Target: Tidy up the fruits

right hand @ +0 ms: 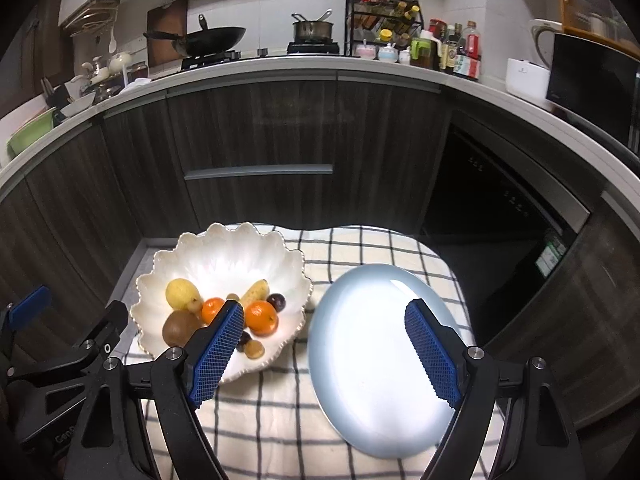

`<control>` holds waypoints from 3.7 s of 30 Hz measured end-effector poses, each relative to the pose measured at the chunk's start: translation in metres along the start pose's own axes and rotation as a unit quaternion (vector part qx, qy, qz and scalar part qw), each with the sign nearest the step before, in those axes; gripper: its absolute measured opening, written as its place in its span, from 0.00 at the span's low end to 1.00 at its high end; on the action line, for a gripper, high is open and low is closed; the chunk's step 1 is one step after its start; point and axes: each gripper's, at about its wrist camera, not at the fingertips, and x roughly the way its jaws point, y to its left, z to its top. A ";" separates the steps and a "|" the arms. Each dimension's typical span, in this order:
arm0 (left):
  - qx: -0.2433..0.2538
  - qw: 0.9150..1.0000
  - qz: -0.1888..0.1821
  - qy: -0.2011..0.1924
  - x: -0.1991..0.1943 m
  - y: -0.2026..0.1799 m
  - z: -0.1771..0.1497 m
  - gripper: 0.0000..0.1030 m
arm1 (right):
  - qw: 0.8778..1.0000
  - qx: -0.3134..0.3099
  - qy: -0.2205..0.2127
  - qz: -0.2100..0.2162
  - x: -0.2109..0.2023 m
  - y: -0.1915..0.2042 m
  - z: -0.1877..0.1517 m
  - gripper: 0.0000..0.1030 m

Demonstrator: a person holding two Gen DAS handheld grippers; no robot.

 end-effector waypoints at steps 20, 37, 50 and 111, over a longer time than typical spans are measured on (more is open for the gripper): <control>0.009 1.000 -0.015 -0.013 -0.073 -0.017 -0.038 1.00 | 0.999 0.046 -0.015 -0.014 -0.070 -0.038 -0.053 0.81; -0.010 1.000 0.010 -0.013 -0.104 0.001 -0.065 1.00 | 0.999 0.024 -0.037 -0.027 -0.104 -0.029 -0.078 0.81; -0.008 1.000 0.010 -0.013 -0.114 0.001 -0.073 1.00 | 0.998 0.034 -0.043 -0.029 -0.113 -0.037 -0.086 0.81; 0.006 1.000 0.010 -0.013 -0.115 0.000 -0.069 1.00 | 0.998 0.034 -0.047 -0.030 -0.118 -0.035 -0.085 0.81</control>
